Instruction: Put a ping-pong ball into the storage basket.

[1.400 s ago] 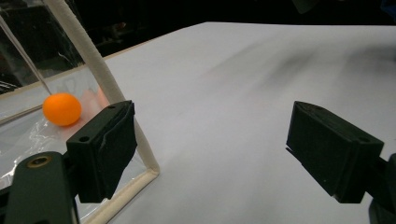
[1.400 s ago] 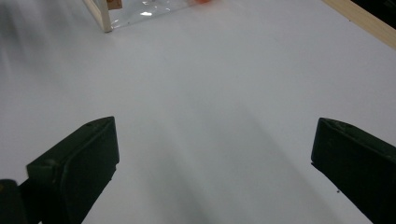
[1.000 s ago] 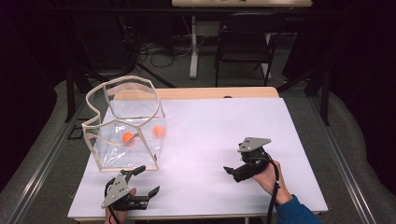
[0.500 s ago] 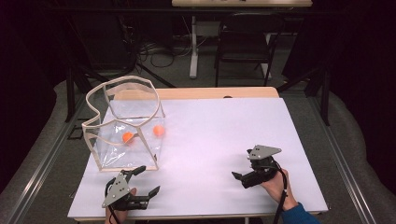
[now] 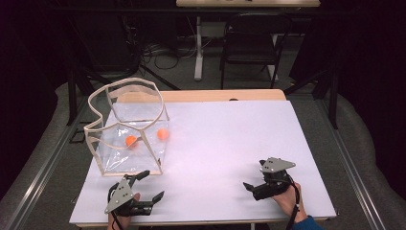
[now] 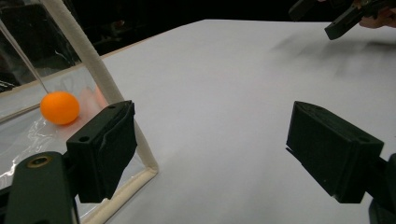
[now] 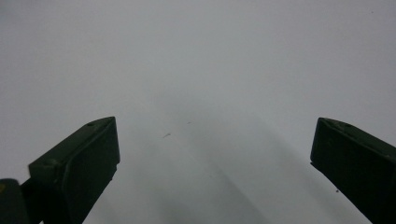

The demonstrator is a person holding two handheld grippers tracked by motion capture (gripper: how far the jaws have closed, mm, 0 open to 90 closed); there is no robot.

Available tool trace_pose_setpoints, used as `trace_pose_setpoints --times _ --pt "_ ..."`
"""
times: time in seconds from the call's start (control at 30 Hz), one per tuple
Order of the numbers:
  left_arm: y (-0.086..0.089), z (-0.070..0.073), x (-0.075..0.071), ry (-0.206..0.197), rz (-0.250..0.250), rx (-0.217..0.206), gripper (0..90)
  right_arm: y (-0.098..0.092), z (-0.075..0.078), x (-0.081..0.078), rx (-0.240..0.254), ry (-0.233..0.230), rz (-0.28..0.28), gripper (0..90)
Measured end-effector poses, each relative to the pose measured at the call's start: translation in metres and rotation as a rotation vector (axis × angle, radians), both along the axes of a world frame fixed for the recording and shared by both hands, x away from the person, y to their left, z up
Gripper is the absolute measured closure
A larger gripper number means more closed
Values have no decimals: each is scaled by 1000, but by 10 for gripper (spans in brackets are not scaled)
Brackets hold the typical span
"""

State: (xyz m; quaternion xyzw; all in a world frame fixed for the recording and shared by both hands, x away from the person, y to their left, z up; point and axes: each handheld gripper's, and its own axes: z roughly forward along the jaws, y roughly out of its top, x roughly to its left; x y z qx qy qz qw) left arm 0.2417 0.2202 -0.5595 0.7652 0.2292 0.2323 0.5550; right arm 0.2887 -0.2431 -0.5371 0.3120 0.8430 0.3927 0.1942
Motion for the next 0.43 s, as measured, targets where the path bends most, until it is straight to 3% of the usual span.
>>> trace_pose_setpoints --times 0.2,0.43 --pt "0 0 0 -1 -2 0 159 -7 0 -7 23 -17 -21 7" --pt "0 1 0 -4 -1 4 159 -9 0 -9 16 -23 -23 7"
